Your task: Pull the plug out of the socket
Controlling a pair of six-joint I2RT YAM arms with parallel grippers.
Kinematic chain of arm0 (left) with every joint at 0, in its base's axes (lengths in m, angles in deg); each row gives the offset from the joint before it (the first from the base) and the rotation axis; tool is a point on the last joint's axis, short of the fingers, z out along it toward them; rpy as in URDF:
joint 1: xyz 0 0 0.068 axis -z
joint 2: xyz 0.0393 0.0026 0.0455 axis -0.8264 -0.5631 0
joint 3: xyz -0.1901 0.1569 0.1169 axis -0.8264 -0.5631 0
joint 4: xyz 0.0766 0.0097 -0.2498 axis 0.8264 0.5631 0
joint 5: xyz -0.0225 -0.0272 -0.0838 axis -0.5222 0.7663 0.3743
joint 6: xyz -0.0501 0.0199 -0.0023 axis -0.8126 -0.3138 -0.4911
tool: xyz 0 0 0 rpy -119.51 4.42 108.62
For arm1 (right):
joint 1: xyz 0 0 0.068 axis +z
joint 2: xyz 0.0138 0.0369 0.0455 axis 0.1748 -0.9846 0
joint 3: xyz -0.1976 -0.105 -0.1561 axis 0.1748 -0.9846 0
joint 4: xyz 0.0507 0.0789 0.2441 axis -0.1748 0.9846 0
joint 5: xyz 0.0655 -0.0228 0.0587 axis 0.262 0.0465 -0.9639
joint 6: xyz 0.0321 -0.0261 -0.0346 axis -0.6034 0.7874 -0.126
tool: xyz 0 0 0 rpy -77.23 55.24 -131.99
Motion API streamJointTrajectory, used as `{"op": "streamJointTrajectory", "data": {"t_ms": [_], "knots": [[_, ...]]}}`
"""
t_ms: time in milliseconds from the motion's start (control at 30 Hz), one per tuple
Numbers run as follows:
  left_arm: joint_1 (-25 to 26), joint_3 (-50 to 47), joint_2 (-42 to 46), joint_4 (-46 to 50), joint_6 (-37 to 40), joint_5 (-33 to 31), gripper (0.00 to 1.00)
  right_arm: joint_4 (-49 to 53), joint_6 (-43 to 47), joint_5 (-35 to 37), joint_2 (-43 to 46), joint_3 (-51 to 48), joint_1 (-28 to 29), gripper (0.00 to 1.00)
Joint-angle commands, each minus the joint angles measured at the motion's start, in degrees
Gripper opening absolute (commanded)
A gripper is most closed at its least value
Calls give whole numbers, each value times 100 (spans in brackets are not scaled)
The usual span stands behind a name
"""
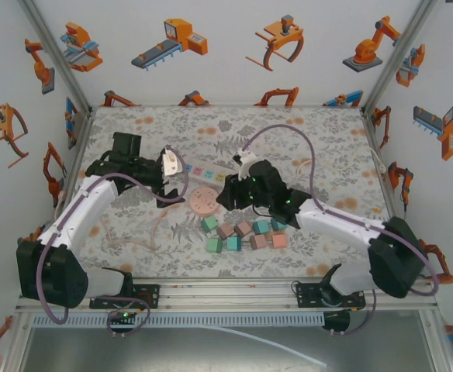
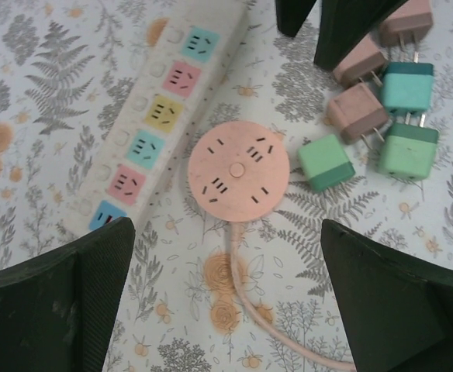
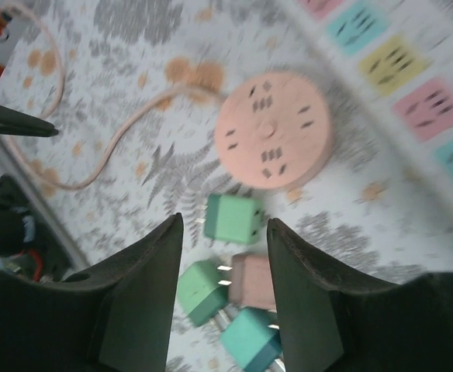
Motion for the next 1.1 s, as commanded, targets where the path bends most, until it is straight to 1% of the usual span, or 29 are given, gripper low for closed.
{"op": "streamJointTrajectory", "data": {"t_ms": [0, 67, 100, 167, 200, 267, 333, 400, 467, 500, 600, 667, 767, 833, 867, 900, 1000, 1067], "knots": [[49, -166, 171, -1122, -1235, -250, 97, -349, 1178, 1623, 775, -431, 27, 49], [60, -203, 211, -1565, -1810, -587, 97, -694, 1676, 2432, 1169, -789, 10, 52], [62, -242, 228, -1814, -2094, -818, 97, -897, 1939, 2949, 1349, -984, -12, 54], [62, -356, 282, -2274, -2498, -1279, 97, -1216, 2343, 3874, 1620, -1311, -88, 66], [62, -432, 331, -2536, -2777, -1552, 97, -1369, 2574, 4176, 1740, -1478, -168, 70], [62, -530, 413, -3040, -3555, -2112, 97, -1455, 2977, 4339, 1945, -1715, -448, 72], [49, -543, 469, -3373, -4551, -2907, 97, -1460, 3171, 4461, 2111, -1900, -795, 73], [-93, -414, 515, -3289, -6027, -3905, 97, -1482, 3176, 4517, 2250, -2104, -1299, 75], [-308, -436, 633, -3095, -6936, -4321, 97, -1488, 3051, 4605, 2315, -2270, -1791, 77], [-405, -601, 740, -3156, -7294, -4502, 97, -1510, 2970, 4638, 2298, -2378, -2048, 78], [-649, -1374, 1171, -3497, -8017, -5069, 97, -1578, 2511, 4565, 2035, -2591, -2738, 84], [-743, -1830, 1434, -3527, -8194, -5623, 97, -1626, 2319, 4644, 1707, -2680, -3045, 86], [-820, -2395, 1902, -3406, -8161, -6370, 97, -1847, 2020, 4665, 1169, -2803, -3420, 90], [-843, -2650, 2205, -3291, -7852, -6719, 97, -2215, 1986, 4441, 828, -2857, -3623, 91], [-851, -2757, 2352, -3227, -7653, -6917, 97, -2208, 2039, 4361, 705, -2760, -3660, 92], [-852, -2864, 2475, -3169, -7440, -7087, 97, -2488, 2149, 4212, 521, -2738, -3727, 92], [-878, -3199, 2725, -3183, -7010, -7400, 97, -2941, 2349, 3880, -32, -2503, -3891, 92], [-893, -3507, 2894, -3345, -6795, -7508, 97, -3270, 2344, 3903, -423, -2332, -3931, 91]]}}
